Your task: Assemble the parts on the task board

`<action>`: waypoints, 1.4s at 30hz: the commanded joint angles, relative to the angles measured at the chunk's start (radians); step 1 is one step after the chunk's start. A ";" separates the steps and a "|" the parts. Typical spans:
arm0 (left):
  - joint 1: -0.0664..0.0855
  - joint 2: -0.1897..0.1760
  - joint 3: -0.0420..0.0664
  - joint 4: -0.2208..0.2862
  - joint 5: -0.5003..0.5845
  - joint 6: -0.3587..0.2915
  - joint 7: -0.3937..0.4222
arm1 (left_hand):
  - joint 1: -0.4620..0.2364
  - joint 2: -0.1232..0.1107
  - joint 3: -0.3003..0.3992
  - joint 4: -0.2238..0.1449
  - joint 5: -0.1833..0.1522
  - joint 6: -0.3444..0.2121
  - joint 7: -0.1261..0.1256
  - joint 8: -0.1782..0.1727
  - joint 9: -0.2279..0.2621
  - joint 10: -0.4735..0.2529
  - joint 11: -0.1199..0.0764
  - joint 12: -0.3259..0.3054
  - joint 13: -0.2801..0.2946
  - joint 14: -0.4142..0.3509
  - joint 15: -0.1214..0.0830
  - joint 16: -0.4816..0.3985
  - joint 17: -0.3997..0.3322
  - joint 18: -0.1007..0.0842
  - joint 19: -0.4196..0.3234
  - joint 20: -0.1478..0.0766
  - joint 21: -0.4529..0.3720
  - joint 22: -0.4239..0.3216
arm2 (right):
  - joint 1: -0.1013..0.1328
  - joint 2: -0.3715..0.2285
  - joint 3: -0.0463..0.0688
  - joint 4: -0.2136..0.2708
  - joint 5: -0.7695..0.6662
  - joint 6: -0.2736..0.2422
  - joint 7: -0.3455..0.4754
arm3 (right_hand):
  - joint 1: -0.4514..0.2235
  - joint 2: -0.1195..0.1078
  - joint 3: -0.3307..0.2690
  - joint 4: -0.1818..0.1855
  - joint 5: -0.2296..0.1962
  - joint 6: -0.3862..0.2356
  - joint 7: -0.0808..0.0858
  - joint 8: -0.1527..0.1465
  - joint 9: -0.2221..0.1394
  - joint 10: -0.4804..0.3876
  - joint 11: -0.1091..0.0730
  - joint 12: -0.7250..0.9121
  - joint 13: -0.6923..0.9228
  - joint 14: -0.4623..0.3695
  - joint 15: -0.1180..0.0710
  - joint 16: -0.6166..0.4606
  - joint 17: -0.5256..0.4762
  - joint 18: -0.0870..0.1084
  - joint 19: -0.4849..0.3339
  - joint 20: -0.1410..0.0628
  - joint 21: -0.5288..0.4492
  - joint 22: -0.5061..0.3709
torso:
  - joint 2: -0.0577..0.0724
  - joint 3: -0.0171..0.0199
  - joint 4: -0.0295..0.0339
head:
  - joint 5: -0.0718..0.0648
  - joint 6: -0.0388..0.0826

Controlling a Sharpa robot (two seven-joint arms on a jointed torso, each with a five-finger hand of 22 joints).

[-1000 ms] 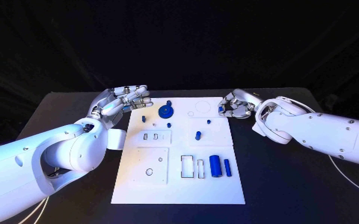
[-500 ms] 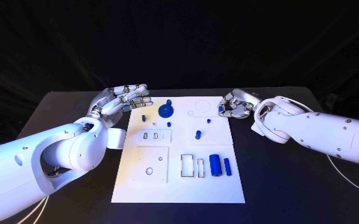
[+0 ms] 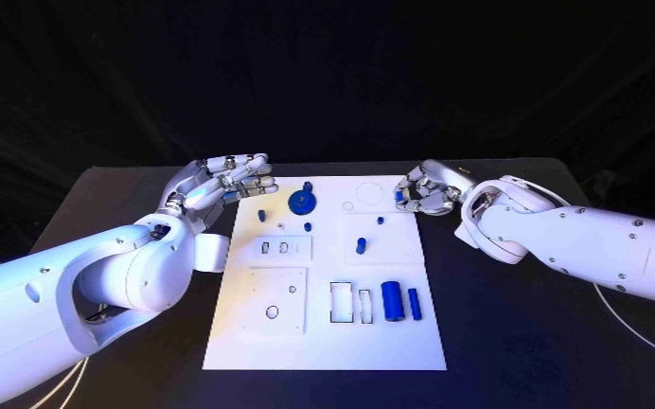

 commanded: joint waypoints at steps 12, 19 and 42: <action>0.001 0.007 0.000 -0.014 -0.005 0.020 0.004 | 0.008 -0.002 0.000 -0.007 0.004 0.005 0.002 -0.004 0.000 0.004 0.003 -0.005 0.000 0.006 -0.002 -0.005 -0.001 0.005 -0.002 0.002 -0.004 -0.002 | 0.045 0.044 0.005 0.149 -0.077 0.023 -0.131 | -0.005 0.015 0.010 0.004 -0.013 0.008 -0.001 0.005 0.002 0.029 -0.007 0.001 0.182 0.097 -0.009 0.005 0.231 -0.014 0.104 -0.008 0.005 0.263 | -0.008 -0.0042 0.0033 | 0.015 -0.005; 0.001 0.012 -0.001 -0.031 -0.002 0.022 0.005 | 0.008 -0.002 0.000 -0.007 0.004 0.005 0.002 -0.004 0.000 0.004 0.003 -0.005 0.000 0.006 -0.002 -0.005 -0.001 0.005 -0.002 0.002 -0.004 -0.002 | 0.047 0.155 0.001 0.175 -0.147 0.065 -0.187 | -0.006 0.016 0.011 0.005 -0.014 0.008 -0.001 0.005 0.002 0.028 -0.007 0.001 0.182 0.096 -0.009 0.005 0.230 -0.014 0.104 -0.008 0.005 0.263 | -0.010 -0.0055 0.0075 | 0.042 -0.018; 0.001 0.017 -0.001 -0.036 0.000 0.024 0.006 | 0.008 -0.002 0.001 -0.007 0.004 0.006 0.002 -0.004 0.000 0.005 0.003 -0.006 0.000 0.007 -0.002 -0.005 -0.001 0.005 -0.001 0.002 -0.004 -0.002 | -0.003 0.351 -0.018 0.094 -0.310 0.133 -0.290 | -0.011 0.015 0.011 0.005 -0.012 0.012 -0.003 0.007 0.003 0.030 -0.008 0.002 0.183 0.096 -0.009 0.004 0.228 -0.014 0.104 -0.009 0.005 0.263 | -0.007 -0.0033 0.0053 | 0.081 -0.045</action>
